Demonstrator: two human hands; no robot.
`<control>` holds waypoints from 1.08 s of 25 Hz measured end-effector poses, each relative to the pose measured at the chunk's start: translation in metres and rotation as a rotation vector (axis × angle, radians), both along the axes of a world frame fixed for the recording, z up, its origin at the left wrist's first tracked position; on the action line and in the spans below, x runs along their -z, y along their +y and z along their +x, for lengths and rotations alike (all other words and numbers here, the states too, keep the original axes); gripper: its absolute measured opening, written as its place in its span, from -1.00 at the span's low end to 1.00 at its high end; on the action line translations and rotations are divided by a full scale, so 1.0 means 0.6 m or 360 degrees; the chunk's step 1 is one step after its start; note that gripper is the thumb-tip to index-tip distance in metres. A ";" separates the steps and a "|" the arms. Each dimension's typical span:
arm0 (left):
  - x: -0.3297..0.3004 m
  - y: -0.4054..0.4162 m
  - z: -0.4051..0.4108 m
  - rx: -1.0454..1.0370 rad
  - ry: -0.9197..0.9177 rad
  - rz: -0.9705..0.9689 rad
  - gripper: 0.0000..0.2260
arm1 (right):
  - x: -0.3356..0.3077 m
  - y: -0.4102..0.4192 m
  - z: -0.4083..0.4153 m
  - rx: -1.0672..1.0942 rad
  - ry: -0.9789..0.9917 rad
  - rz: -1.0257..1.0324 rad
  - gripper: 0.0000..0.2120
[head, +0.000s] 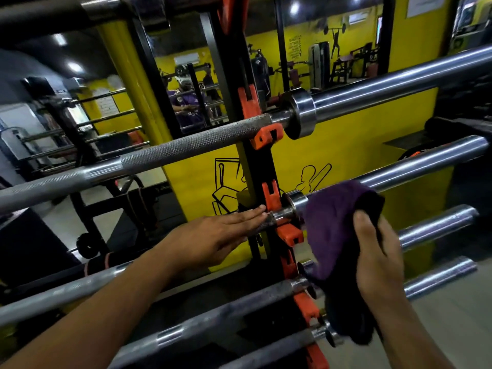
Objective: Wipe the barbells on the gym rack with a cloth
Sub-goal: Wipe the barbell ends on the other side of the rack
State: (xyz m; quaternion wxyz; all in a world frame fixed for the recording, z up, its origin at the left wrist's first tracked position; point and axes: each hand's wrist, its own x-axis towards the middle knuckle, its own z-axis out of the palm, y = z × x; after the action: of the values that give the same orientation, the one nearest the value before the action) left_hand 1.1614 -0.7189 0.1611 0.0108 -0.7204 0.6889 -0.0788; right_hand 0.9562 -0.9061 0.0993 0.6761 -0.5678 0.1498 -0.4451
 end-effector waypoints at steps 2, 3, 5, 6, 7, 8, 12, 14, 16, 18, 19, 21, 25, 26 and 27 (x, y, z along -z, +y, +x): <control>0.000 0.002 -0.003 -0.0029 0.0000 -0.0014 -0.49 | -0.053 -0.002 0.019 0.0083 0.0135 -0.0655 -0.85; -0.001 0.003 -0.005 -0.0032 -0.0003 -0.0028 -0.49 | -0.064 -0.006 0.038 0.0067 0.0322 -0.0948 -0.84; -0.004 0.002 -0.006 -0.0054 -0.0058 -0.0005 -0.48 | -0.078 -0.015 0.061 0.0095 0.0664 -0.1387 -0.82; -0.004 0.001 -0.009 -0.0064 -0.0066 0.0021 -0.48 | -0.080 -0.020 0.061 0.0097 0.0737 -0.1465 -0.82; -0.002 0.001 -0.009 -0.0094 -0.0065 0.0046 -0.47 | -0.082 -0.026 0.055 0.0067 0.0760 -0.1502 -0.80; -0.003 0.003 -0.012 -0.0125 -0.0052 0.0041 -0.46 | -0.087 -0.028 0.045 -0.0017 0.0774 -0.1505 -0.78; 0.002 0.030 -0.026 -0.0375 0.0055 -0.0065 -0.46 | -0.107 -0.003 0.043 -0.0141 0.0940 -0.1554 -0.75; 0.018 0.057 -0.021 -0.0468 0.0001 -0.0162 -0.45 | -0.114 0.038 0.070 0.0071 0.0987 -0.1721 -0.69; 0.032 0.076 -0.018 -0.0464 -0.0119 -0.0286 -0.45 | -0.101 0.076 0.095 0.0225 0.1099 -0.2018 -0.61; 0.042 0.087 -0.022 -0.0520 -0.0066 -0.0318 -0.41 | -0.090 0.096 0.100 0.0298 0.1279 -0.2180 -0.59; 0.048 0.091 -0.024 -0.0550 -0.0032 -0.0304 -0.41 | -0.091 0.097 0.097 0.0312 0.1343 -0.2200 -0.60; 0.051 0.096 -0.027 -0.0559 -0.0070 -0.0358 -0.44 | -0.103 0.094 0.092 0.0368 0.1387 -0.2252 -0.66; 0.041 0.107 -0.026 -0.0500 -0.0184 -0.0337 -0.46 | -0.141 0.085 0.095 0.0306 0.1560 -0.2105 -0.72; 0.037 0.116 -0.026 -0.0464 -0.0154 -0.0256 -0.46 | -0.150 0.079 0.100 0.0269 0.1642 -0.2134 -0.70; 0.031 0.129 -0.023 -0.0418 -0.0144 -0.0175 -0.47 | -0.159 0.072 0.105 0.0200 0.1703 -0.2130 -0.67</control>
State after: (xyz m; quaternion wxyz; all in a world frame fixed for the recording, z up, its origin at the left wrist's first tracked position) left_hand 1.1473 -0.6415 0.1427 0.0125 -0.7995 0.5823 -0.1466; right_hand 1.0192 -0.8631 0.1947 0.0113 -0.9712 0.1856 -0.1488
